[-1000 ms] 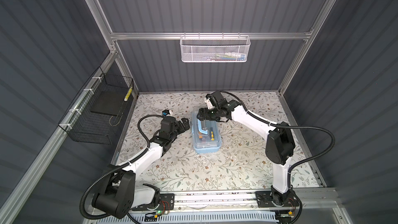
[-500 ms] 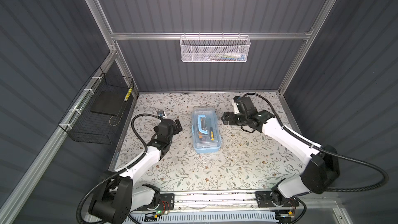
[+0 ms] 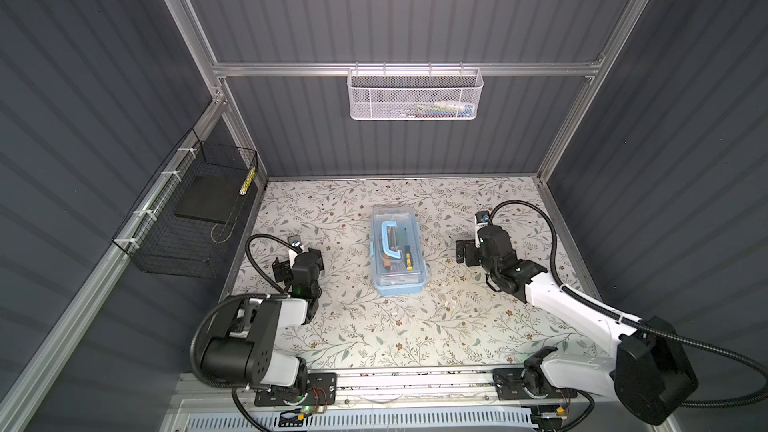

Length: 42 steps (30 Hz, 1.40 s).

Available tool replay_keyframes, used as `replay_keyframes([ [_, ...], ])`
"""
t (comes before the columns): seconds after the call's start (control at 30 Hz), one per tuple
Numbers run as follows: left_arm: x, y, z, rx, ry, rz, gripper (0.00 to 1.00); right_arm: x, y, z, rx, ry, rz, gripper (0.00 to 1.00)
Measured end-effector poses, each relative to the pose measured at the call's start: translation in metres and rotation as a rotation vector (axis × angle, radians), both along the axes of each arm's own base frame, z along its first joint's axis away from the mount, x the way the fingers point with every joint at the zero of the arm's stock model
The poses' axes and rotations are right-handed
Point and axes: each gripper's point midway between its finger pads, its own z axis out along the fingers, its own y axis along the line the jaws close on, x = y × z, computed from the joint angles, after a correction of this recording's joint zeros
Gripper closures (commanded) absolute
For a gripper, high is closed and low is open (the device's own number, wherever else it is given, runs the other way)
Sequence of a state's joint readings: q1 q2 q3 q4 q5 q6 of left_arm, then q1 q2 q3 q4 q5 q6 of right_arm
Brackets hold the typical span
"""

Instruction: Pack the tool kit

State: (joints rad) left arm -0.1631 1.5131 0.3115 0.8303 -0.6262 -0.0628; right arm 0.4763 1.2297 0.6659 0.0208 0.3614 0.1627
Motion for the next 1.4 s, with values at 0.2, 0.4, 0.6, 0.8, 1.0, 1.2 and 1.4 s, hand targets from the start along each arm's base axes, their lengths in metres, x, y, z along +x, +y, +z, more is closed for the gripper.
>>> replay_keyframes([
  [0.2,0.023,0.004,-0.026,-0.084,0.005,-0.074,0.00,0.001,-0.063,-0.007,-0.086,-0.088,-0.159,0.01],
  [0.4,0.037,-0.007,-0.015,-0.115,-0.046,-0.138,0.00,0.008,-0.123,-0.016,-0.102,-0.186,-0.331,0.01],
  [0.6,0.040,-0.009,-0.011,-0.120,-0.062,-0.152,0.00,0.013,-0.155,-0.044,-0.091,-0.223,-0.399,0.01],
  [0.8,0.040,-0.009,-0.011,-0.121,-0.061,-0.152,0.00,0.024,-0.158,-0.045,0.013,-0.265,-0.335,0.01],
  [1.0,0.049,-0.011,-0.005,-0.121,-0.069,-0.158,0.00,0.031,-0.149,-0.034,0.065,-0.315,-0.269,0.01],
  [1.2,0.049,-0.013,-0.008,-0.121,-0.056,-0.161,0.00,0.033,-0.144,-0.030,0.079,-0.326,-0.240,0.01],
  [1.4,0.050,-0.014,-0.007,-0.121,-0.053,-0.163,0.00,0.034,-0.142,-0.030,0.086,-0.326,-0.226,0.01],
])
